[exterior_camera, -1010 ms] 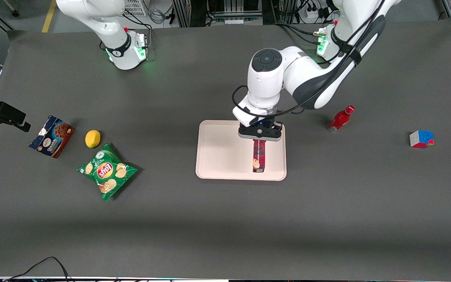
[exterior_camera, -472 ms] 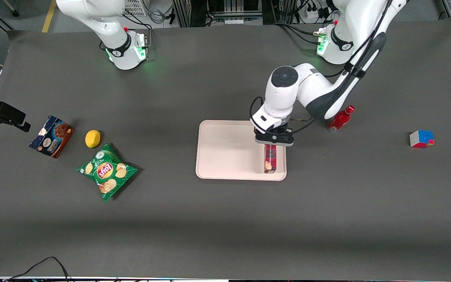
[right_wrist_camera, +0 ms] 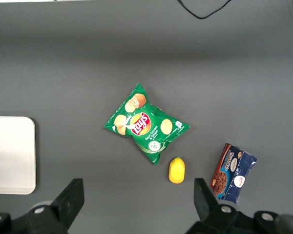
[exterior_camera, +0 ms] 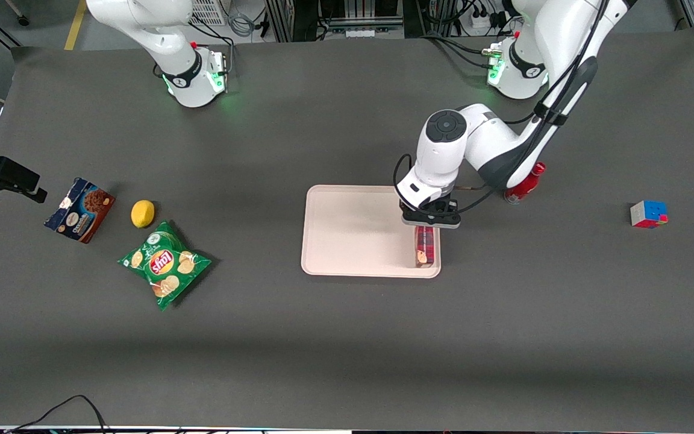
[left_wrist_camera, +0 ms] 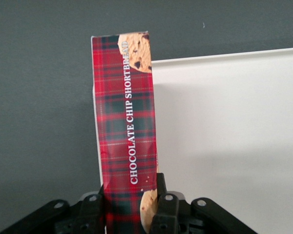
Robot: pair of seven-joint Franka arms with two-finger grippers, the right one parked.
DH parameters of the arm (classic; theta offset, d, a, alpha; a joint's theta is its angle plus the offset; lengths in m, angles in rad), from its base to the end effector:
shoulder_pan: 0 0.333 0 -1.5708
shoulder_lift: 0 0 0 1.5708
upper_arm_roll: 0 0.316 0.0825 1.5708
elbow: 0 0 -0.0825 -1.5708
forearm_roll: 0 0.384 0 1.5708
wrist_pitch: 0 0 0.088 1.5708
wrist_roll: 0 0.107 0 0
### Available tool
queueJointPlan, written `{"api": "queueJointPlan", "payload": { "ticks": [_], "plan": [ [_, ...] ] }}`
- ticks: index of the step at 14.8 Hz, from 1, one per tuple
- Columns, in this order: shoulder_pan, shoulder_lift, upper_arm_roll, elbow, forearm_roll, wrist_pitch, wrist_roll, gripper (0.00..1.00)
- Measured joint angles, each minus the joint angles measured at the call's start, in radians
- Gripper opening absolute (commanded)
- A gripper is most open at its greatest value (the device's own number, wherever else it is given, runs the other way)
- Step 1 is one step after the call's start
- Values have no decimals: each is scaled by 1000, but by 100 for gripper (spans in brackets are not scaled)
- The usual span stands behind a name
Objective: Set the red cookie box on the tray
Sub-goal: 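Lower the box onto the tray beside its rim with the left gripper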
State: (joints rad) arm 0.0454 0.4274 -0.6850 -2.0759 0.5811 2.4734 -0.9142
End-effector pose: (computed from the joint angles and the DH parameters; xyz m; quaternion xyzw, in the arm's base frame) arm 0.4817 -0.3471 0.2720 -0.9953 0.0560 -0.0795 0.0017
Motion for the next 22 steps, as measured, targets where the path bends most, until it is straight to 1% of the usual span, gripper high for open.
{"api": "queueJointPlan", "payload": {
  "ticks": [1, 2, 3, 6, 7, 9, 16, 19, 22],
  "plan": [
    [-1, 6, 0, -4, 1, 17, 0, 0],
    [-2, 12, 0, -8, 21, 26, -1, 0],
    [-2, 19, 0, -10, 53, 32, -14, 0],
    [-3, 51, 0, -11, 184, 35, -121, 0],
    [-4, 62, 0, -11, 211, 37, -152, 0],
    [-4, 78, 0, -9, 226, 42, -176, 0],
    [-4, 89, 0, -9, 237, 70, -195, 0],
    [-5, 97, 0, -8, 274, 88, -218, 0],
    [-4, 103, 3, 2, 284, 93, -224, 0]
  ]
}}
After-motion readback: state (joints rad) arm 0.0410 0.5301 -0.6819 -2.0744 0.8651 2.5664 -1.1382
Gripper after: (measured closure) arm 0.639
